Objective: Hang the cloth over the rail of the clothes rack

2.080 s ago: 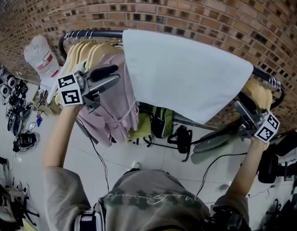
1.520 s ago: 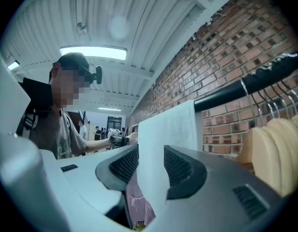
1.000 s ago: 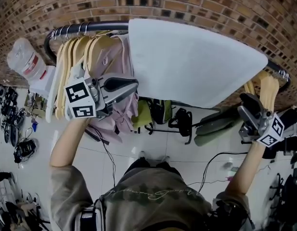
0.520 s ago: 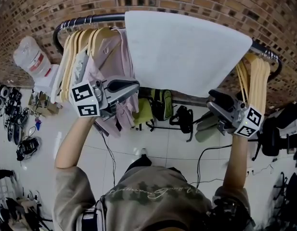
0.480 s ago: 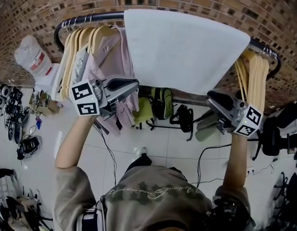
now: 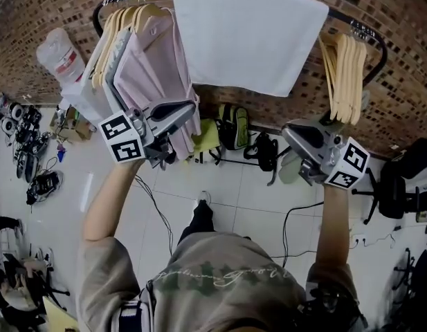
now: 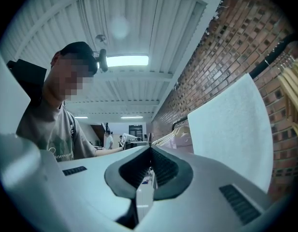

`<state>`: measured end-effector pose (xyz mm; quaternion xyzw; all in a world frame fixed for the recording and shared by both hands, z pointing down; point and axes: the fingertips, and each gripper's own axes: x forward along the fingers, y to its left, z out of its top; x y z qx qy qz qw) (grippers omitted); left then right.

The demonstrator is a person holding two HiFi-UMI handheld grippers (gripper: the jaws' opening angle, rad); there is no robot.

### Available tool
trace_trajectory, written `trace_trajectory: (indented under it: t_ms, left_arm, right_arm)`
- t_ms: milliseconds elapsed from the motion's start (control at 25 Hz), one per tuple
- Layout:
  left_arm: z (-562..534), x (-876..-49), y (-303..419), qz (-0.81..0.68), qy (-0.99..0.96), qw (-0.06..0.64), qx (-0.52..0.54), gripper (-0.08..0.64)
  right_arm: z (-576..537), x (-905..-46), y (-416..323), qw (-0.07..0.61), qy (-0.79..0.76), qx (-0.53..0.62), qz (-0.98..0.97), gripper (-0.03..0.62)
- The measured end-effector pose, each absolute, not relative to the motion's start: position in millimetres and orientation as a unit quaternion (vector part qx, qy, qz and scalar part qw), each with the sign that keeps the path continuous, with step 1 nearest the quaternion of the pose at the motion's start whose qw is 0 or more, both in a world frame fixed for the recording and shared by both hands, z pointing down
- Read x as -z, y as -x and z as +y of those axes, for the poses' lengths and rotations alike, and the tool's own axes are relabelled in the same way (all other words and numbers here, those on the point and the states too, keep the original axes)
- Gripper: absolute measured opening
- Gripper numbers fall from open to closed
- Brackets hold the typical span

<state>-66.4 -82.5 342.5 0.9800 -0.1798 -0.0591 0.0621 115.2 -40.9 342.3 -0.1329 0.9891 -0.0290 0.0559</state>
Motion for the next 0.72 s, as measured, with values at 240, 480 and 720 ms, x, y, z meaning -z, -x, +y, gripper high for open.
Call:
trace_trajectory:
  t_ms: [240, 480, 720]
  left_arm:
    - [-11, -362, 36, -0.144, -0.986, 0.066, 0.052, 0.006]
    - [35, -349, 36, -0.076, -0.982, 0.087, 0.147, 0.006]
    - [45, -364, 34, -0.065, -0.993, 0.053, 0.088, 0.006]
  right_arm:
    - [25, -350, -121, 0.068, 0.129, 0.017, 0.989, 0.012]
    - [65, -352, -101, 0.049, 0.096, -0.004, 0.994, 0.012]
    - [73, -354, -98, 0.069, 0.108, 0.013, 0.992, 0.012]
